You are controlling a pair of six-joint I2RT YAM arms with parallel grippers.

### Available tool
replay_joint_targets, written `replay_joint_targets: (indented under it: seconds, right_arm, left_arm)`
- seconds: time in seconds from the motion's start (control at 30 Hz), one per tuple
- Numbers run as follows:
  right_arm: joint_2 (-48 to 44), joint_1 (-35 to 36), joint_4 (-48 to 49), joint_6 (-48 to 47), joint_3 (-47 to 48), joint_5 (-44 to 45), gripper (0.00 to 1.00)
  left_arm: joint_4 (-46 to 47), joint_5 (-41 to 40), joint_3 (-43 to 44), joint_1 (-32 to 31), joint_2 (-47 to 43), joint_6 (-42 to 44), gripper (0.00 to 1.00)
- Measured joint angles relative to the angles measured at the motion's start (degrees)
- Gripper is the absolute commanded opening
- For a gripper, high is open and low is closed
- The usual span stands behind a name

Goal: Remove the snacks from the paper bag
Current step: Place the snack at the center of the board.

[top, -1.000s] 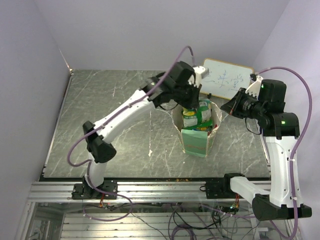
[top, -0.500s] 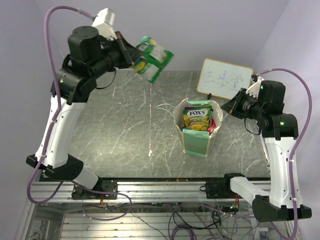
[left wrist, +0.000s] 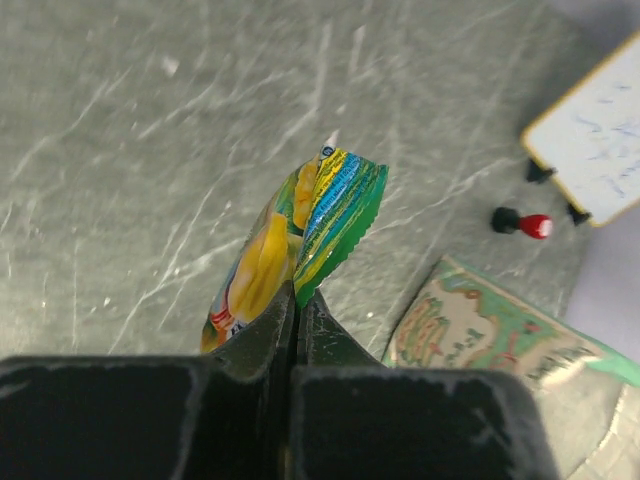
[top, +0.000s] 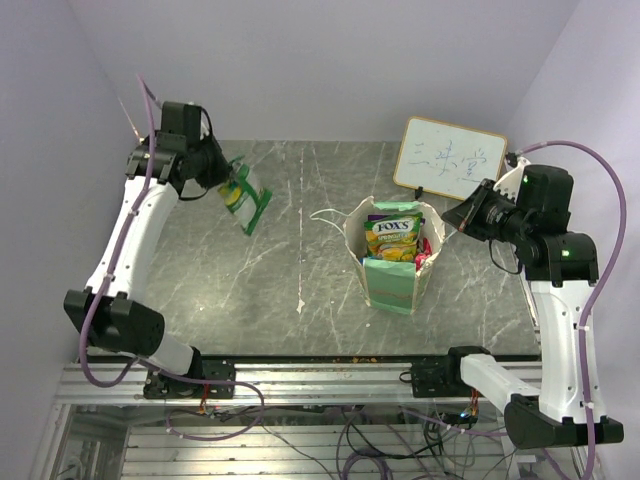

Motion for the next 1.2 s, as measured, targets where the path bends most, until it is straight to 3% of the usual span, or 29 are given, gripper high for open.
replay_joint_targets:
  seconds: [0.23, 0.53, 0.8, 0.97, 1.07, 1.2]
  right_arm:
    - [-0.44, 0.00, 0.92, 0.85, -0.92, 0.04, 0.00]
    - [-1.29, -0.02, 1.64, 1.36, -1.81, 1.25, 0.00]
    - [-1.64, 0.00, 2.12, 2.34, -2.43, 1.53, 0.00]
    - [-1.64, 0.00, 2.43, 2.58, -2.56, 1.55, 0.00]
    - [-1.68, 0.00, 2.45, 2.69, -2.60, 1.55, 0.00]
    - [-1.86, -0.02, 2.49, 2.69, -2.82, 1.51, 0.00]
  left_arm:
    - [4.90, 7.41, -10.43, 2.62, 5.18, -3.21, 0.07]
    - [23.54, 18.21, -21.22, 2.58, 8.83, -15.39, 0.07]
    - [42.40, 18.38, -41.42, 2.58, 7.69, -28.72, 0.07]
    - [46.25, 16.94, -49.07, 2.86, 5.60, -32.98, 0.07]
    - [46.05, 15.85, -49.18, 3.39, 4.44, -32.85, 0.19]
    - [43.34, 13.77, -48.83, 4.66, 2.84, -30.95, 0.51]
